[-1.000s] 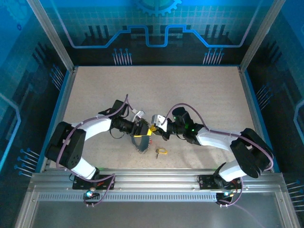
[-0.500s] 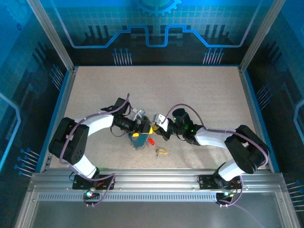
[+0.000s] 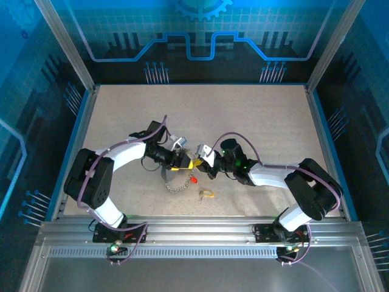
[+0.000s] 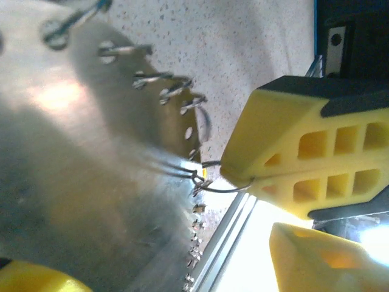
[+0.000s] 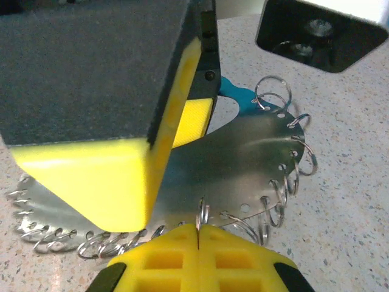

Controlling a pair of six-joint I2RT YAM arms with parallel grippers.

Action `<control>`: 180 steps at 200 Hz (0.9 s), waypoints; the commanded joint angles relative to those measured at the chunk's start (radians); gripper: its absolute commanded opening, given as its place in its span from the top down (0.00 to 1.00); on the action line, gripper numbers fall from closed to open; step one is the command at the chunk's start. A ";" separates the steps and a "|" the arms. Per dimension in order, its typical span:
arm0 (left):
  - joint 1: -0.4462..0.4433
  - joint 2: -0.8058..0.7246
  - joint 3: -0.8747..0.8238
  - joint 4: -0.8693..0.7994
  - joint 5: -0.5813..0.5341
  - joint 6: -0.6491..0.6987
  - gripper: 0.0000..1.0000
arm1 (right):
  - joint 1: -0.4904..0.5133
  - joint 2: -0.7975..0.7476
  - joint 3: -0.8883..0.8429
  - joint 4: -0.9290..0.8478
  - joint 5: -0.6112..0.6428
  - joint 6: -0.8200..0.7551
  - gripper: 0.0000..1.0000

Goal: Put the keys on the keyring

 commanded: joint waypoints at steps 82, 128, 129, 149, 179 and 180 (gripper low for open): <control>-0.051 0.067 0.078 -0.017 -0.128 0.057 0.36 | 0.040 -0.024 0.022 -0.064 0.099 0.017 1.00; -0.076 0.117 0.114 -0.028 -0.143 0.061 0.33 | 0.060 -0.059 0.016 -0.117 0.210 0.070 1.00; -0.076 0.117 0.114 -0.028 -0.143 0.061 0.33 | 0.060 -0.059 0.016 -0.118 0.213 0.070 1.00; -0.077 0.109 0.111 -0.040 -0.159 0.072 0.32 | 0.059 -0.068 -0.002 -0.128 0.271 0.108 1.00; -0.087 0.094 0.119 -0.071 -0.189 0.096 0.31 | 0.058 -0.075 -0.016 -0.133 0.290 0.161 1.00; -0.087 0.092 0.119 -0.070 -0.190 0.096 0.31 | 0.058 -0.075 -0.016 -0.132 0.290 0.162 1.00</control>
